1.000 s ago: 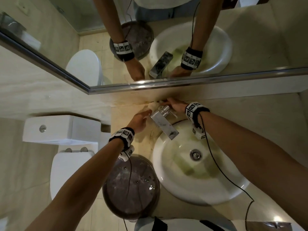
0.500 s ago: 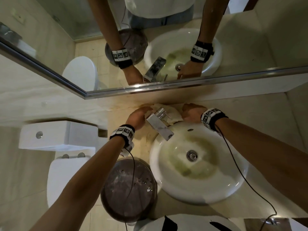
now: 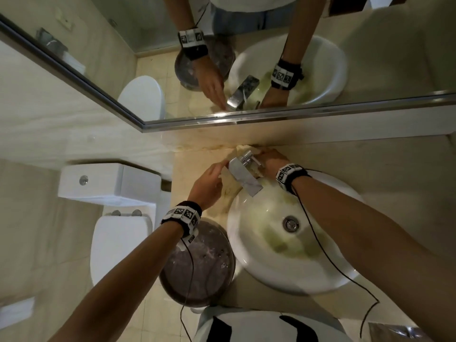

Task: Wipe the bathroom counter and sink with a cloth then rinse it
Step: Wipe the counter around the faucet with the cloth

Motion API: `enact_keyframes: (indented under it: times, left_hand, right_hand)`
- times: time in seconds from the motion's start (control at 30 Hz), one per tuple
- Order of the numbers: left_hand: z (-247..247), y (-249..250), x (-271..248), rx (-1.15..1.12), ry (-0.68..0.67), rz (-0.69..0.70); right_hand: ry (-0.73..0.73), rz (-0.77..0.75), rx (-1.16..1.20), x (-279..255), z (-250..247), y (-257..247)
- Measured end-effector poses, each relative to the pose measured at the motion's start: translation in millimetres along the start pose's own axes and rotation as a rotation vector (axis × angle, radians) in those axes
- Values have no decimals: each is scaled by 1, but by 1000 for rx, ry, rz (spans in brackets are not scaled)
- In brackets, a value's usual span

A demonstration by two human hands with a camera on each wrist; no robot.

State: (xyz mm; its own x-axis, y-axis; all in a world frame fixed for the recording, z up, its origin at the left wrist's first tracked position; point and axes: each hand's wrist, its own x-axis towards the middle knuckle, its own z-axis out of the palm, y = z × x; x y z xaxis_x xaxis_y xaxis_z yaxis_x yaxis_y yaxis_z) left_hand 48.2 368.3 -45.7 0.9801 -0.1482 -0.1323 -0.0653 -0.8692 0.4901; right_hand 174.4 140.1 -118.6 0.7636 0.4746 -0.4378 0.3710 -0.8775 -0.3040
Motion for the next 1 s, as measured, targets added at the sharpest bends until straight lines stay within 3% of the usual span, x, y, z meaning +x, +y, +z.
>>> enact_keyframes:
  times: [0.1,0.23,0.63,0.7,0.77,0.83,1.0]
  left_hand:
    - [-5,24,8,90,72,68]
    - [-6,48,18,171,28,-85]
    - [-11,72,35,231,-132,-264]
    - [-12,82,36,217,-125,-303]
    - [-15,93,37,223,-142,-323]
    - [-18,102,36,252,-165,-324]
    - [-23,110,42,312,-253,-323]
  right_hand:
    - [26,46,-58,5,1,13]
    - [31,246,-58,-13,0,39]
    - [-63,778,-110,-106,-12,188]
    - [9,753,-50,-120,-6,203]
    - [74,631,61,-124,5,216]
    - [49,519,103,-129,9,216]
    - [48,473,143,-139,6,201]
